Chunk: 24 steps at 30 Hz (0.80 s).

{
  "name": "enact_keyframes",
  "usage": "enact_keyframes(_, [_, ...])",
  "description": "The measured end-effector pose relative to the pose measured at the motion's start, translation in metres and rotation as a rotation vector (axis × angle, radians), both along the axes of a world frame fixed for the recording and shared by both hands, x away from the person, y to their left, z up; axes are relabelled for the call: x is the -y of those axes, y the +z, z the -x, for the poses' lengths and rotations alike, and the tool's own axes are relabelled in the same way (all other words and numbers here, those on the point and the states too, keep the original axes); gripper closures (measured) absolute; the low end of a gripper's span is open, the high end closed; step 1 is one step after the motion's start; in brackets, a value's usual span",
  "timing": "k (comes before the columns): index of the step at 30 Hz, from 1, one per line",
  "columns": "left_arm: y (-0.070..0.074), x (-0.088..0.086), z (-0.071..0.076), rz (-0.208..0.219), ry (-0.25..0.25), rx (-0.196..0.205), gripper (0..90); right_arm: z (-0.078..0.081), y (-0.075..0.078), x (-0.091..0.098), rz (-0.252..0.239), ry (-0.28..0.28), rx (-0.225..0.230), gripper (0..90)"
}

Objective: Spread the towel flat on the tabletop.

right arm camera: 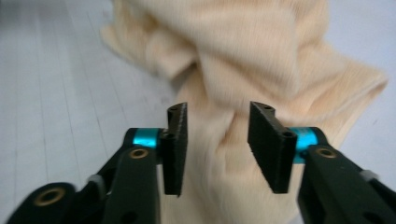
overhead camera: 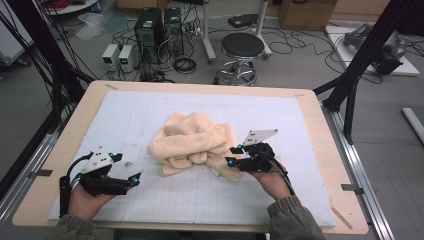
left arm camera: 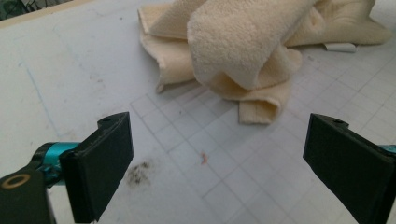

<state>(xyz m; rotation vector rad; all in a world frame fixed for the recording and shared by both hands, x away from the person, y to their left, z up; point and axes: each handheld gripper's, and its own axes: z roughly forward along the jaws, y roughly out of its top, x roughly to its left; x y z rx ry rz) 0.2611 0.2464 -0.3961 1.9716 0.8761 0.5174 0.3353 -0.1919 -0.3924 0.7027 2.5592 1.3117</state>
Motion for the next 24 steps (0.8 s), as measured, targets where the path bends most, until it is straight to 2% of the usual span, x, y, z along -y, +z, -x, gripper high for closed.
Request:
enact_keyframes(1, [0.001,0.004,-0.005,-0.006,-0.004,0.000,10.1,-0.004,0.006,-0.005,-0.033,-0.006,0.010,47.1])
enact_keyframes(2, [0.001,0.008,-0.010,-0.016,-0.016,-0.002,10.6,-0.006,0.007,-0.009,-0.043,-0.007,0.016,43.5])
enact_keyframes(3, [0.002,0.013,-0.016,-0.017,-0.028,-0.005,11.6,-0.009,0.006,-0.014,-0.036,-0.011,0.025,39.0])
enact_keyframes(4, [0.004,0.018,-0.022,-0.017,-0.038,-0.003,11.6,-0.009,0.006,-0.014,-0.036,-0.011,0.025,39.0])
enact_keyframes(5, [0.005,0.024,-0.029,-0.006,-0.047,-0.001,13.1,-0.011,0.005,-0.020,-0.028,-0.011,0.025,37.1])
enact_keyframes(7, [0.007,0.037,-0.043,-0.012,-0.062,-0.009,15.6,-0.020,-0.002,-0.035,-0.002,-0.011,0.024,34.5])
enact_keyframes(9, [0.005,0.050,-0.055,-0.035,-0.088,-0.007,17.2,-0.024,-0.006,-0.039,-0.007,-0.016,0.036,34.6])
enact_keyframes(10, [0.003,0.055,-0.061,-0.033,-0.099,-0.014,24.0,-0.031,-0.012,-0.045,-0.010,-0.030,0.024,37.2])
enact_keyframes(11, [0.001,0.059,-0.067,-0.030,-0.111,-0.032,24.0,-0.031,-0.012,-0.045,-0.010,-0.030,0.024,37.2])
enact_keyframes(13, [-0.005,0.064,-0.077,-0.040,-0.126,-0.074,33.0,-0.038,-0.019,-0.048,0.005,-0.037,0.022,45.4])
enact_keyframes(14, [-0.009,0.065,-0.080,-0.045,-0.129,-0.090,40.3,-0.041,-0.022,-0.049,0.014,-0.036,0.019,50.2])
enact_keyframes(15, [-0.012,0.067,-0.082,-0.060,-0.126,-0.111,49.9,-0.043,-0.024,-0.049,0.020,-0.034,0.013,56.5])
enact_keyframes(16, [-0.014,0.068,-0.083,-0.076,-0.142,-0.134,64.0,-0.046,-0.026,-0.046,0.003,-0.019,-0.005,67.2])
enact_keyframes(17, [-0.015,0.069,-0.082,-0.088,-0.163,-0.147,64.0,-0.046,-0.026,-0.046,0.003,-0.019,-0.005,67.2])
enact_keyframes(19, [-0.012,0.072,-0.074,-0.114,-0.196,-0.139,74.3,-0.047,-0.023,-0.043,-0.012,-0.011,-0.001,72.9])
enact_keyframes(22, [-0.002,0.070,-0.063,-0.094,-0.222,-0.110,80.7,-0.042,-0.016,-0.038,-0.009,0.002,0.002,75.6])
enact_keyframes(24, [0.006,0.065,-0.054,-0.075,-0.232,-0.101,81.5,-0.037,-0.008,-0.036,-0.007,0.018,0.026,76.0])
